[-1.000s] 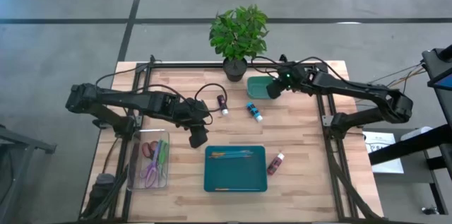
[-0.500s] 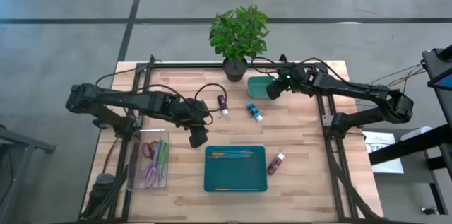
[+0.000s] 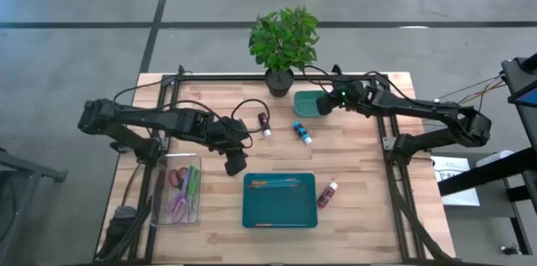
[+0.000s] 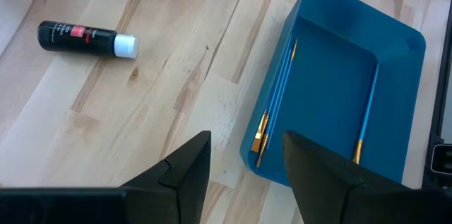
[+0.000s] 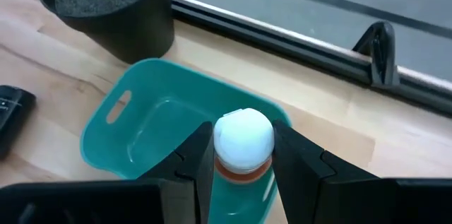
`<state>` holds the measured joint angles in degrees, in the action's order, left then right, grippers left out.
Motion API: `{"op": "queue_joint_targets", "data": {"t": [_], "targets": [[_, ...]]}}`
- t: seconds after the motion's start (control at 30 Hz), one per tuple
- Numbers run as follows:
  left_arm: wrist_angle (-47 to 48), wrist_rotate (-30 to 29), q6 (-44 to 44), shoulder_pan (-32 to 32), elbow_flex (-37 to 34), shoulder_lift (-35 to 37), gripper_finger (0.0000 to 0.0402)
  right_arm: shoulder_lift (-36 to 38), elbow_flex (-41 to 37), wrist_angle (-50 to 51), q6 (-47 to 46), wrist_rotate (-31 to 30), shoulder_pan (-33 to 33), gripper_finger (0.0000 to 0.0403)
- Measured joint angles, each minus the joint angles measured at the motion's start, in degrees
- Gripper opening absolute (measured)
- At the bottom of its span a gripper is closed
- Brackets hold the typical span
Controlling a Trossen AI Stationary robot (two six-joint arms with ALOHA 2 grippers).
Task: Pick & Place Paint Supplies
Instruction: Put the brown paint bottle into the green bin
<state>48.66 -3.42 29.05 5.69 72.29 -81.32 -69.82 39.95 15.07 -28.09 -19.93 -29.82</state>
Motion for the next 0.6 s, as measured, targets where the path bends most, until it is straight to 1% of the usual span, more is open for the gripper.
{"op": "queue_joint_targets", "data": {"t": [0.17, 0.33, 0.5, 0.6], "targets": [[0.02, 0.40, -0.01, -0.02, 0.00, 0.00, 0.0183, 0.00, -0.27, -0.74, -0.69, -0.12, -0.81, 0.0107], [0.00, 0.45, 0.00, -0.02, 0.00, 0.00, 0.0183, -0.25, 0.75, -0.97, 0.54, 0.42, -2.97, 0.0107], [0.00, 0.46, 0.01, 0.00, 0.00, 0.00, 0.0183, -3.06, 3.03, -0.89, 2.42, 3.68, -4.98, 0.0107], [0.00, 0.60, 0.52, -0.02, 0.00, 0.00, 0.0183, -5.01, 4.58, -0.72, 3.15, 4.39, -5.22, 0.0107]]}}
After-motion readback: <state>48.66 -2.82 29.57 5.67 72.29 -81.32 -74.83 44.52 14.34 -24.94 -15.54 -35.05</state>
